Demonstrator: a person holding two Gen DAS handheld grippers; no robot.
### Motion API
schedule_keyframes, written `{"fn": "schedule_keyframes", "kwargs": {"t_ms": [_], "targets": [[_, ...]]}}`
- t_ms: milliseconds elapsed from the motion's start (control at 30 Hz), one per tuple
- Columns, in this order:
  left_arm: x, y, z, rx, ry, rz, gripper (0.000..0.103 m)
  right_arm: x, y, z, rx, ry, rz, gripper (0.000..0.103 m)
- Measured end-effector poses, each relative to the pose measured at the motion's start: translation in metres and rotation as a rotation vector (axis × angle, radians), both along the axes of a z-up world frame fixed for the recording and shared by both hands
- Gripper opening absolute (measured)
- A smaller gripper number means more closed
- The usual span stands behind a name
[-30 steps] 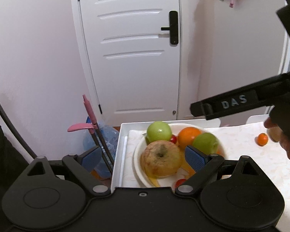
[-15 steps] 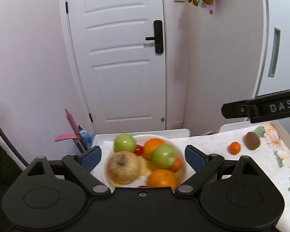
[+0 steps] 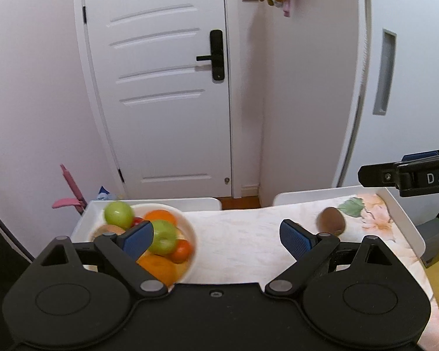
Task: Organize fruits
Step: 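Move both tools back to the tangerine and kiwi on the table, then grasp the tangerine with the left tool while the right tool grasps the brown kiwi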
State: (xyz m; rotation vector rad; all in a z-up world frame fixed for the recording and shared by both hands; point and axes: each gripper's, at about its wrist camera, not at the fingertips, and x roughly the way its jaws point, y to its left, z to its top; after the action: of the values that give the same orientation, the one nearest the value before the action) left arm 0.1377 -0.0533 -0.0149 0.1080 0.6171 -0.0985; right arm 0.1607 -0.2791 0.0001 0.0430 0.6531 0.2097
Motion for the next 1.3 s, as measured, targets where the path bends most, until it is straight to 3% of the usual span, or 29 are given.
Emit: {"fn": "schedule_keyframes", "kwargs": {"t_ms": [433,700,833,1033,1100,1233,1300], "targets": [[0.042,-0.076,-0.061,0.035,0.053,-0.044,0.096,0.028,-0.078,-0.07,-0.024,0.06,0.015,0.103],[0.091,-0.094,-0.109,0.086,0.092,-0.092,0.095,0.056,-0.082,-0.124,-0.043,0.099,0.067,0.103],[0.111,-0.096,-0.127,0.057,0.129,-0.115,0.094,0.067,-0.077,-0.141,-0.04,0.113,0.1,0.103],[0.128,-0.105,-0.142,0.062,0.161,-0.165,0.082,0.081,-0.066,-0.155,-0.056,0.123,0.166,0.103],[0.131,-0.106,-0.145,0.059,0.172,-0.176,0.07,0.084,-0.063,-0.158,-0.059,0.118,0.184,0.103],[0.136,-0.108,-0.149,0.049,0.195,-0.211,0.061,0.091,-0.059,-0.162,-0.06,0.122,0.206,0.102],[0.136,-0.108,-0.15,0.044,0.204,-0.237,0.049,0.094,-0.057,-0.163,-0.06,0.125,0.217,0.099]]}}
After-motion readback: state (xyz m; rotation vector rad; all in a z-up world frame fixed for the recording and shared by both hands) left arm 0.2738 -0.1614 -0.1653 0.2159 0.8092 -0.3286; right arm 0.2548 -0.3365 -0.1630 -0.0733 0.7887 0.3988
